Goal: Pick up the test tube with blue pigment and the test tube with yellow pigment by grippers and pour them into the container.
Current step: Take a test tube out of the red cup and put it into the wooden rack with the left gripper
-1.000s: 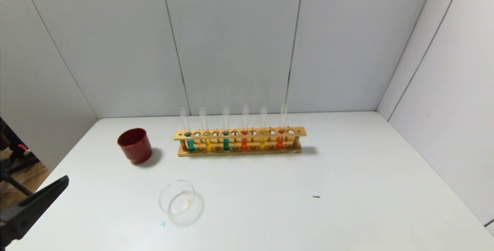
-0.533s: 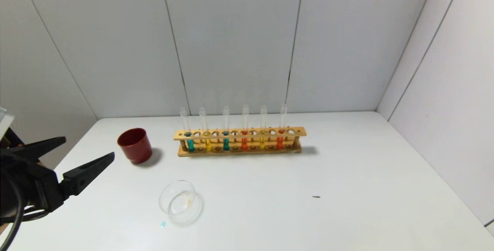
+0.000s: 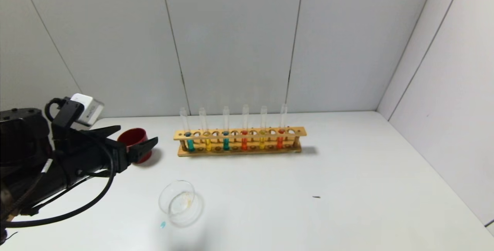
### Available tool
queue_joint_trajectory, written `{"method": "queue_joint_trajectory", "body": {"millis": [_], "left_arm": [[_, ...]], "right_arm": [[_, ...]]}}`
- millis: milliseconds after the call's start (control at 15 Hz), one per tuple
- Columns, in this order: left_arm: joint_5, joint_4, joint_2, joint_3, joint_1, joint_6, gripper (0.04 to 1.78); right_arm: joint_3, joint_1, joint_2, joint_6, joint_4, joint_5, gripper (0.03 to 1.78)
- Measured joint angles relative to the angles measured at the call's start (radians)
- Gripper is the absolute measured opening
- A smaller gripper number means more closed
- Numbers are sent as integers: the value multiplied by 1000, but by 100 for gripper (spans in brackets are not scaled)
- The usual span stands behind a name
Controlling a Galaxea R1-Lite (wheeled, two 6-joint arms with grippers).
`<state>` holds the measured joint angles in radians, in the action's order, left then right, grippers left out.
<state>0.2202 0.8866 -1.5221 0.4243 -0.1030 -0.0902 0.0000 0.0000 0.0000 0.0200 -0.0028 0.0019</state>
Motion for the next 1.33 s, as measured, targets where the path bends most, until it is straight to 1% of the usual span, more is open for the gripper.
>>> {"method": "queue_joint_trajectory", "body": {"millis": [200,400,600,800,1333], "left_arm": [[-53,168,-161,62,-36,-1,175],[-116,258,-294,130,-62,-1,175],[-136,303,-396,167,-78,-1,175],[-182,318,-459,207,-90,-1,175],[-215,326,-535,269,-114,5,175]], "right_arm": [[0,0,0,0,0,0,171],[0,0,0,0,0,0,171],[0,0,0,0,0,0,171],[0,0,0,0,0,0,171],[0,0,0,0,0,0,171]]}}
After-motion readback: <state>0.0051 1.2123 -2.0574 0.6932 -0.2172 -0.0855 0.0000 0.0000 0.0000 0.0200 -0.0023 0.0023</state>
